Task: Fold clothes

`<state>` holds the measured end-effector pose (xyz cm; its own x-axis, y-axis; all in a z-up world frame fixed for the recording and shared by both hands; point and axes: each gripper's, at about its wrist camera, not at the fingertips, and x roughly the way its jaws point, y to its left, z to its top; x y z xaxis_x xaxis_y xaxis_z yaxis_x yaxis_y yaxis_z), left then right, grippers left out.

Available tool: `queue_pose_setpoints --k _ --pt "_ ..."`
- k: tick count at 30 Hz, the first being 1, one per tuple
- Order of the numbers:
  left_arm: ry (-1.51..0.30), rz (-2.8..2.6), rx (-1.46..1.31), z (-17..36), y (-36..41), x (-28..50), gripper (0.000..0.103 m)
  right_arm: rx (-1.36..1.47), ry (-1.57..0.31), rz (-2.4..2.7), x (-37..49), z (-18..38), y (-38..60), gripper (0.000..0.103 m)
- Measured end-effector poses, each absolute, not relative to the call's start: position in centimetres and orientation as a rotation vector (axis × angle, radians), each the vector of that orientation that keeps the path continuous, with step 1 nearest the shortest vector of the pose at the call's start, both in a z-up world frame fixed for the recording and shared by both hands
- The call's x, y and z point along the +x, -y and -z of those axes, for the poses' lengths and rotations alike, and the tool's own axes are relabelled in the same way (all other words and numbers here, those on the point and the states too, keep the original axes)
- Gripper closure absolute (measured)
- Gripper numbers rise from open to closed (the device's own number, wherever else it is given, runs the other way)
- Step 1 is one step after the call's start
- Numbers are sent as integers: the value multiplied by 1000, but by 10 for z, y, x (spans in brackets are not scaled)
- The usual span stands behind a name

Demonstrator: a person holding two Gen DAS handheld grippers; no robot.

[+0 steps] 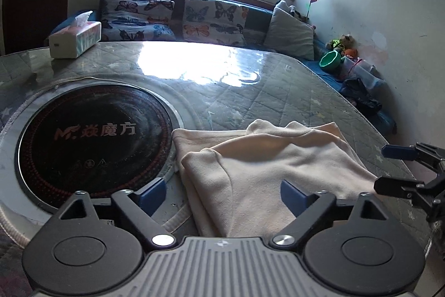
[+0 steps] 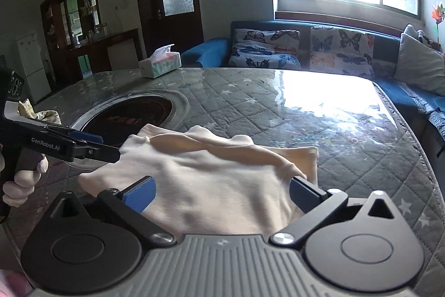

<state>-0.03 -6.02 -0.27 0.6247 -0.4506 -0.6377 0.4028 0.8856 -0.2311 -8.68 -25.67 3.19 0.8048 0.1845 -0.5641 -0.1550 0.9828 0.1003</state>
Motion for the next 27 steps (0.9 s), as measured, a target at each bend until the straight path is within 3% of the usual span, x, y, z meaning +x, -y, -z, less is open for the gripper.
queue_pose_setpoints --k 4,27 --pt "-728 483 -83 0 57 -6 0 57 -572 -191 -92 -35 248 0" --pt "-756 325 -73 -1 45 -18 0 -168 -600 -360 -106 -34 176 0"
